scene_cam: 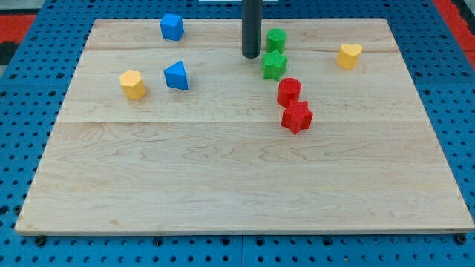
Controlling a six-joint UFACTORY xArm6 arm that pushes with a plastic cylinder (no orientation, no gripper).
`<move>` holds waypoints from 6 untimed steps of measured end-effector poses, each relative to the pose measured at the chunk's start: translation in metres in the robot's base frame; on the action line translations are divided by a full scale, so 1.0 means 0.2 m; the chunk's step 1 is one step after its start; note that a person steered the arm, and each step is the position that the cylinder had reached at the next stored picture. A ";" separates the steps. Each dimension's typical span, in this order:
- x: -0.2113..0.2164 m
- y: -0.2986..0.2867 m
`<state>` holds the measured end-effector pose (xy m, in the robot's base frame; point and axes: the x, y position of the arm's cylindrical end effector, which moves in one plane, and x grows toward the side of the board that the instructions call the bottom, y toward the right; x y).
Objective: Slightly push the green blocks to the right side of the board
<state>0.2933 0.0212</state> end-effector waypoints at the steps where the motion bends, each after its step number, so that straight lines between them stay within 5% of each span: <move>1: 0.04 0.00; 4: 0.16 0.13; 6: -0.08 -0.01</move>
<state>0.2775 0.0198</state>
